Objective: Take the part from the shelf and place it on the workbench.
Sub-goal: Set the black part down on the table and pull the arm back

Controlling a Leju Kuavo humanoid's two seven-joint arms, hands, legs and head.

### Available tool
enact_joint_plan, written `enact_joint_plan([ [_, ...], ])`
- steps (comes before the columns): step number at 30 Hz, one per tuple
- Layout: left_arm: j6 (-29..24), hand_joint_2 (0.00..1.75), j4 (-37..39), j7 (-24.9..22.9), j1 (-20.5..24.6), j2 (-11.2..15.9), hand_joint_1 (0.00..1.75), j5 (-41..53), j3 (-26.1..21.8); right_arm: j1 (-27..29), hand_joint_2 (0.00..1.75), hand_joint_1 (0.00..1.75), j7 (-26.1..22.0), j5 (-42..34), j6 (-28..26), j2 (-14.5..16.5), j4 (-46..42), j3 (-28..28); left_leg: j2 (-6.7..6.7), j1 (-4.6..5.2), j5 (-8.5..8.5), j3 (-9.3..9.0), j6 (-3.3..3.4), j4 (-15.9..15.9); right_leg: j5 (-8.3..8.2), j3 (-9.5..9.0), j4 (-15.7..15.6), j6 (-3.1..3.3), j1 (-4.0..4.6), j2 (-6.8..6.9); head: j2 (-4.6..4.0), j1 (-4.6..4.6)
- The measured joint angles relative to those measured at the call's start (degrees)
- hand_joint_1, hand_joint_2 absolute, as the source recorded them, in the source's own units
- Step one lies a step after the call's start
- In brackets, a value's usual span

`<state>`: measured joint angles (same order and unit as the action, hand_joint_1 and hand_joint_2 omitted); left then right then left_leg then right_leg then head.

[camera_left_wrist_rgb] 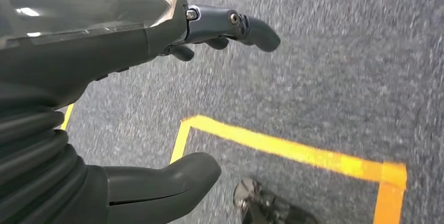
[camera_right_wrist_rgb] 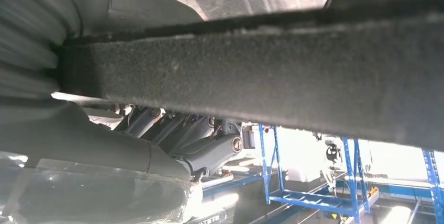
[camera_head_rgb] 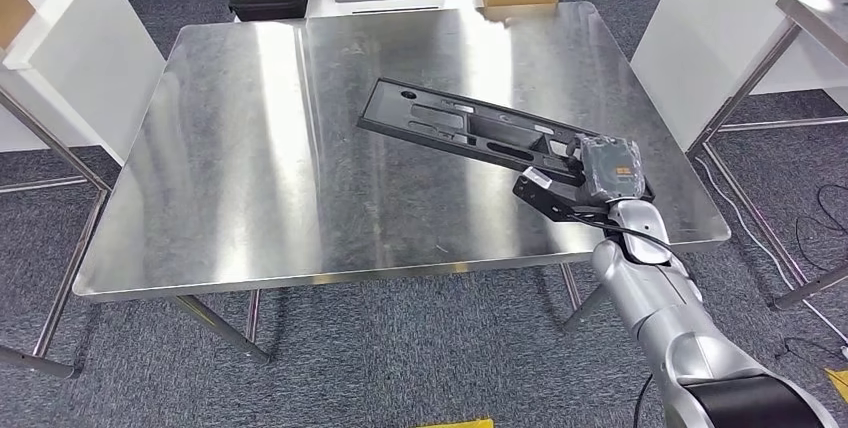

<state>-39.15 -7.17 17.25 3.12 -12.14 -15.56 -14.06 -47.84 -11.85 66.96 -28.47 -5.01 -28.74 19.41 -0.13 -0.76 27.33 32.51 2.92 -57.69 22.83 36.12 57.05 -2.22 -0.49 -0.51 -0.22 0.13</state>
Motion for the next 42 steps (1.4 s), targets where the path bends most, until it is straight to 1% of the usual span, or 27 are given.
enact_joint_plan([
  [2, -0.8, 1.75, 0.0, 0.7, -0.1, 0.0, 0.00, 1.2, -0.8, 0.0, 1.75, 1.75, 0.0, 0.1, 0.0, 0.0, 0.3, 0.0, 0.00, -0.07, -0.06, -0.10, -0.55, 0.2, 0.02, 0.00, 0.0, 0.24, 0.07, 0.00, 0.01, -0.04],
  [7, -1.0, 1.75, -0.1, 2.6, -0.3, 0.0, 0.00, 2.4, -2.3, -0.1, 1.75, 1.75, 0.5, 0.3, -0.1, 0.0, 0.8, 0.1, -0.01, -0.26, -0.13, -0.16, -1.47, 0.2, -0.02, 0.00, 0.0, 0.53, 0.23, 0.01, -0.01, -0.07],
  [10, -1.0, 1.75, -0.4, 5.0, -0.3, 0.1, 0.00, 6.2, -4.5, -0.5, 1.75, 1.75, 1.4, 0.7, 0.0, 0.0, 1.2, 0.1, 0.00, -0.27, -0.15, -0.15, -1.61, 0.2, -0.03, -0.02, 0.0, 0.59, 0.25, 0.02, 0.00, -0.05],
  [12, -1.0, 1.75, -0.6, 3.4, -0.6, 0.4, 0.00, 13.7, -7.6, -1.1, 1.75, 1.75, 1.8, 0.9, 0.0, 0.0, 1.5, 0.1, 0.01, -0.24, -0.15, -0.17, -1.63, 0.2, -0.03, -0.03, 0.0, 0.59, 0.24, 0.01, 0.00, -0.06],
  [15, -0.7, 1.75, -1.7, -2.0, -1.1, -0.3, 0.00, 27.6, -15.4, -2.0, 1.75, 1.75, 1.3, 0.8, 0.1, -0.2, 2.1, 0.0, -0.01, -0.13, -0.15, -0.20, -1.63, 0.2, -0.03, -0.04, 0.0, 0.59, 0.23, 0.01, 0.00, -0.08],
  [16, -0.5, 1.75, -1.9, -2.7, -1.0, -0.8, 0.00, 29.7, -18.1, -2.2, 1.75, 1.75, 1.0, 0.7, 0.1, -0.3, 2.3, 0.0, -0.02, -0.09, -0.15, -0.19, -1.63, 0.2, -0.03, -0.06, 0.0, 0.59, 0.22, 0.02, 0.01, -0.06],
  [18, -0.1, 1.75, -2.0, -3.1, -0.9, -1.5, 0.00, 30.9, -22.2, -2.6, 1.75, 1.75, 0.3, 0.8, 0.1, -0.2, 2.7, -0.1, -0.02, -0.06, -0.15, -0.18, -1.63, 0.2, -0.04, -0.10, 0.0, 0.59, 0.22, 0.02, 0.01, -0.05],
  [21, -0.1, 1.75, -2.0, -3.5, -0.9, -2.0, 0.00, 31.2, -25.8, -3.1, 1.75, 1.75, 0.1, 1.1, 0.6, 0.0, 3.2, -0.2, -0.01, -0.02, -0.14, -0.20, -1.62, 0.2, -0.04, -0.11, 0.0, 0.58, 0.21, 0.01, 0.01, -0.07],
  [23, -0.1, 1.75, -2.0, -3.5, -0.8, -2.1, 0.00, 31.2, -27.3, -3.4, 1.75, 1.75, 0.1, 1.0, 0.8, 0.0, 3.5, -0.2, -0.02, 0.03, -0.07, -0.17, -1.48, 0.1, -0.10, -0.15, -0.1, 0.48, -0.01, 0.02, 0.00, -0.07],
  [24, -0.1, 1.75, -2.1, -3.5, -0.8, -2.1, 0.00, 31.2, -27.9, -3.5, 1.75, 1.75, 0.0, 0.9, 0.8, 0.0, 3.6, -0.2, -0.01, 0.08, -0.08, -0.24, -1.20, 0.2, -0.21, -0.30, -0.4, 0.32, -0.14, 0.03, 0.00, -0.12],
  [26, 0.0, 1.75, -2.3, -3.4, -0.7, -2.4, 0.00, 31.1, -28.9, -3.8, 1.75, 1.75, -0.3, 0.8, 0.8, -0.2, 3.7, -0.2, 0.07, -0.26, -0.81, -1.44, -0.40, 2.0, -0.34, -0.64, -1.0, -0.07, -0.01, 0.01, -0.01, -0.21],
  [27, 0.0, 1.75, -2.3, -3.3, -0.7, -2.5, 0.00, 31.0, -29.2, -3.9, 1.75, 1.75, -0.4, 0.7, 0.8, -0.4, 3.8, -0.3, 0.20, -0.56, -1.39, -2.32, -0.02, 3.3, 0.08, -0.37, -0.1, -0.11, 0.18, -0.01, -0.01, -0.16],
  [28, 0.0, 1.75, -2.4, -3.3, -0.6, -2.7, 0.00, 30.9, -29.5, -4.0, 1.75, 1.75, -0.6, 0.6, 0.8, -0.6, 3.9, -0.3, 0.33, -0.90, -1.89, -3.14, 0.16, 4.4, 0.89, 0.53, 1.9, -0.13, 0.26, -0.02, -0.01, 0.02],
  [29, 0.1, 1.75, -2.4, -3.3, -0.5, -2.8, 0.00, 30.9, -29.8, -4.1, 1.75, 1.75, -0.7, 0.6, 0.8, -0.8, 4.0, -0.3, 0.44, -1.09, -2.05, -3.59, 0.13, 4.9, 2.09, 2.14, 5.2, -0.21, -0.03, 0.02, -0.02, 0.27],
  [30, 0.1, 1.75, -2.4, -3.3, -0.3, -2.9, 0.00, 30.9, -30.1, -4.1, 1.75, 1.75, -0.8, 0.5, 0.8, -0.9, 4.2, -0.3, 0.53, -1.28, -2.03, -3.78, 0.06, 5.0, 3.37, 4.02, 9.0, -0.39, -0.31, -0.01, -0.02, 0.51],
  [31, 0.1, 1.75, -2.4, -3.3, -0.3, -3.0, 0.00, 30.9, -30.3, -3.9, 1.75, 1.75, -0.8, 0.5, 0.7, -1.0, 4.3, -0.3, 0.54, -1.46, -1.87, -3.89, -0.22, 5.0, 4.25, 5.73, 12.0, -0.76, -0.73, 0.01, -0.02, 0.68],
  [32, 0.1, 1.75, -2.4, -3.3, -0.2, -3.1, 0.00, 30.8, -30.4, -3.7, 1.75, 1.75, -0.8, 0.4, 0.7, -1.0, 4.5, -0.3, 0.54, -1.72, -1.62, -4.01, -0.60, 4.9, 4.47, 6.70, 13.5, -1.36, -1.24, 0.05, -0.02, 0.76],
  [33, 0.1, 1.75, -2.4, -3.3, -0.2, -3.1, 0.00, 30.8, -30.5, -3.5, 1.75, 1.75, -0.8, 0.4, 0.7, -1.0, 4.6, -0.3, 0.52, -2.11, -1.30, -4.15, -1.09, 4.7, 3.75, 6.46, 12.6, -2.19, -1.76, 0.13, -0.02, 0.82],
  [34, 0.1, 1.75, -2.4, -3.3, -0.3, -3.1, 0.00, 30.8, -30.6, -3.4, 1.75, 1.75, -0.8, 0.5, 0.7, -1.1, 4.7, -0.3, 0.50, -2.60, -0.82, -4.29, -1.76, 4.3, 2.21, 5.08, 9.6, -3.30, -2.34, 0.31, -0.02, 0.87],
  [35, 0.1, 1.75, -2.4, -3.3, -0.2, -3.1, 0.00, 30.8, -30.7, -3.3, 1.75, 1.75, -0.8, 0.5, 0.7, -1.1, 4.8, -0.3, 0.52, -3.12, -0.15, -4.36, -2.61, 3.6, 0.74, 3.23, 5.7, -4.46, -2.88, 0.52, -0.02, 0.95],
  [36, 0.1, 1.75, -2.5, -3.3, -0.2, -3.0, 0.00, 30.8, -30.8, -3.3, 1.75, 1.75, -0.9, 0.5, 0.7, -1.1, 4.8, -0.3, 0.49, -3.44, 0.55, -4.18, -3.48, 2.9, -0.27, 1.50, 2.6, -5.18, -3.02, 0.50, -0.02, 1.22],
  [37, 0.1, 1.75, -2.5, -3.3, -0.1, -3.0, 0.00, 30.8, -30.9, -3.3, 1.75, 1.75, -0.9, 0.5, 0.7, -1.1, 4.9, -0.3, 0.42, -3.59, 1.18, -3.91, -4.25, 2.2, -0.60, 0.44, 0.8, -5.09, -3.11, 0.43, -0.01, 1.49],
  [38, 0.1, 1.75, -2.6, -3.3, -0.1, -3.0, 0.00, 30.8, -30.9, -3.2, 1.75, 1.75, -0.9, 0.4, 0.7, -1.1, 5.0, -0.3, 0.37, -3.61, 1.61, -3.73, -4.83, 1.7, -0.22, 0.21, 0.5, -4.51, -2.99, 0.25, -0.01, 1.51],
  [39, 0.1, 1.75, -2.6, -3.3, 0.0, -3.1, 0.00, 30.8, -31.0, -3.1, 1.75, 1.75, -0.9, 0.4, 0.7, -1.1, 5.0, -0.3, 0.27, -3.57, 1.80, -3.61, -5.18, 1.6, 0.21, 0.35, 1.1, -3.52, -2.82, -0.01, -0.01, 1.40],
  [40, 0.1, 1.75, -2.6, -3.3, -0.1, -3.1, 0.00, 30.8, -31.0, -3.1, 1.75, 1.75, -0.9, 0.4, 0.7, -1.1, 5.1, -0.3, 0.25, -3.67, 1.97, -3.66, -5.44, 1.6, 0.56, 0.60, 1.6, -2.63, -2.84, -0.08, 0.00, 1.06],
  [41, 0.1, 1.75, -2.7, -3.3, -0.1, -3.2, 0.00, 30.8, -31.0, -3.1, 1.75, 1.75, -0.9, 0.5, 0.7, -1.2, 5.1, -0.3, 0.32, -3.80, 2.29, -3.69, -5.56, 1.4, 0.90, 0.76, 1.9, -2.03, -2.74, -0.18, 0.00, 0.55],
  [42, 0.1, 1.75, -2.7, -3.3, -0.1, -3.2, 0.00, 30.8, -31.1, -3.1, 1.75, 1.75, -0.9, 0.5, 0.7, -1.2, 5.2, -0.3, 0.40, -3.83, 2.97, -3.18, -5.52, 0.4, 1.18, 0.74, 2.2, -1.45, -2.61, -0.27, 0.00, 0.13],
])
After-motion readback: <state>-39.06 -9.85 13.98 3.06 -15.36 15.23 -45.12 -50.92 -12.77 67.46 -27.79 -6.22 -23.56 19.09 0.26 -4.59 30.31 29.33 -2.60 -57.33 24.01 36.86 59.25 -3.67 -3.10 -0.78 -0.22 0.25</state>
